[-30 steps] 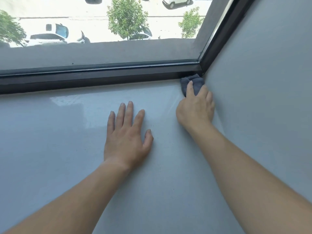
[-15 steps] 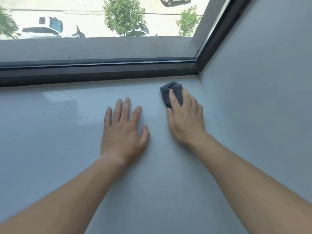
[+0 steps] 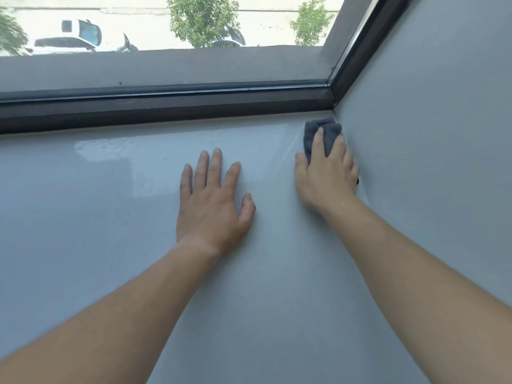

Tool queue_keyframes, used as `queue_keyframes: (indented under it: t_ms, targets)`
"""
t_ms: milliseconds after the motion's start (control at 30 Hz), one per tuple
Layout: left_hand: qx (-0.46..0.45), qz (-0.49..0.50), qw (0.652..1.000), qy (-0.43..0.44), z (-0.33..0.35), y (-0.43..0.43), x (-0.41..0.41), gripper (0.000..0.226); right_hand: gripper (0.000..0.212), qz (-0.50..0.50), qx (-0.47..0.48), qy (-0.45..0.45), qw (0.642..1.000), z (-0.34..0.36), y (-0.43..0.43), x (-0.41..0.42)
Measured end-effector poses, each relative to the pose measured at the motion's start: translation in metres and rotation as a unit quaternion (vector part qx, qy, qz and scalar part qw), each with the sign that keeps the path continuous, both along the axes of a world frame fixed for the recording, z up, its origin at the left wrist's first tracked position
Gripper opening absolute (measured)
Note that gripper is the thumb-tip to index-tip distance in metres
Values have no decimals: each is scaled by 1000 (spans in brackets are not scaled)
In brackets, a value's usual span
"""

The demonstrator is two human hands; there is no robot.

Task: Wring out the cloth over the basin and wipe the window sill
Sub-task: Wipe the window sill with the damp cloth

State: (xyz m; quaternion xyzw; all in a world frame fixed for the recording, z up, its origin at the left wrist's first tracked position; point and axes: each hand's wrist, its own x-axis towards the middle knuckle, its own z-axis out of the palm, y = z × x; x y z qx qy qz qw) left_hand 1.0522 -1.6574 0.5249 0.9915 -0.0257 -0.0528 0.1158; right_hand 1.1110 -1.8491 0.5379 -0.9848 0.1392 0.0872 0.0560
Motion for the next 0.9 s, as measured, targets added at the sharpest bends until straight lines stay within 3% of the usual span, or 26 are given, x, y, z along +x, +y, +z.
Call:
queue_keyframes:
  t_ms: [200, 233, 367, 533, 567, 700, 733, 900]
  targets:
    - [-6, 0, 1000, -6, 0, 3, -3, 68, 57, 204, 37, -44, 977, -3, -9, -26]
    - [-6, -1, 1000, -6, 0, 4, -3, 68, 57, 198, 24, -46, 979, -6, -19, -31]
    - [-8, -5, 1000, -7, -4, 6, -5, 68, 59, 14, 20, -66, 997, -10, -18, -33]
    - [-12, -2, 1000, -11, -8, 8, -9, 67, 61, 197, 69, -84, 974, -16, -3, -86]
    - [-11, -3, 1000, -11, -9, 9, -11, 67, 61, 197, 61, -84, 975, -17, -11, -83]
    - [-11, -8, 1000, -11, -13, 10, -15, 65, 60, -3, 28, -99, 995, -24, -19, -52]
    - [-12, -9, 1000, -11, -14, 10, -15, 65, 60, -15, 35, -104, 994, -24, -11, -52]
    - [-8, -8, 1000, -13, -13, 12, -17, 66, 62, 189, 91, -94, 973, -22, 2, -117]
